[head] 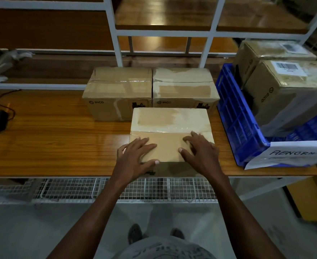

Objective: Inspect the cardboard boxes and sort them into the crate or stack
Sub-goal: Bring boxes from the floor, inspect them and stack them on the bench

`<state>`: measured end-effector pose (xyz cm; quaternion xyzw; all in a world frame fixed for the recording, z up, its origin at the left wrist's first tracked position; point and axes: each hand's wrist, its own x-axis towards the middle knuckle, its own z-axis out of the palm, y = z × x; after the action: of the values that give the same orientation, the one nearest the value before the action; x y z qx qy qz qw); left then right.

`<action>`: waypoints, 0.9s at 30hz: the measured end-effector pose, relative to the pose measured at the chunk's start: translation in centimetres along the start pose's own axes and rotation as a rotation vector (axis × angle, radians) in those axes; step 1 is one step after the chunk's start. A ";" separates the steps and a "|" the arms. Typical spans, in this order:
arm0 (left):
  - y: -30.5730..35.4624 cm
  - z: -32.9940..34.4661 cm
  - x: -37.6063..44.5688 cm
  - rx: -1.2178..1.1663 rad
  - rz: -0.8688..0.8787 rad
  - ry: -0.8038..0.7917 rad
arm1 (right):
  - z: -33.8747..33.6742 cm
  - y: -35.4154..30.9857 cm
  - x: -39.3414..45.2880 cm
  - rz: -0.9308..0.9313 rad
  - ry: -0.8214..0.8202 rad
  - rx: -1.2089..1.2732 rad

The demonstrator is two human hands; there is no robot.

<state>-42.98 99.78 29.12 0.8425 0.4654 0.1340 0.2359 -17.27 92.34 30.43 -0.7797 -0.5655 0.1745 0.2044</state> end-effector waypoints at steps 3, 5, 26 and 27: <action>0.4 0.2 -0.5 -0.015 -0.089 0.021 | -0.3 0.2 -1.2 0.113 0.001 -0.050; 0.6 0.5 -0.9 -0.047 -0.190 0.036 | -0.3 0.5 -1.9 0.198 0.004 -0.025; 4.2 -7.6 3.3 -0.267 -0.125 0.510 | -9.6 -3.3 2.0 -0.034 0.276 0.309; 4.2 -7.9 3.8 -0.260 -0.128 0.510 | -9.6 -3.5 2.4 -0.028 0.275 0.305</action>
<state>-41.45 103.23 38.07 0.7133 0.5407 0.3849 0.2253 -14.57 94.47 40.36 -0.7484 -0.5100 0.1472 0.3977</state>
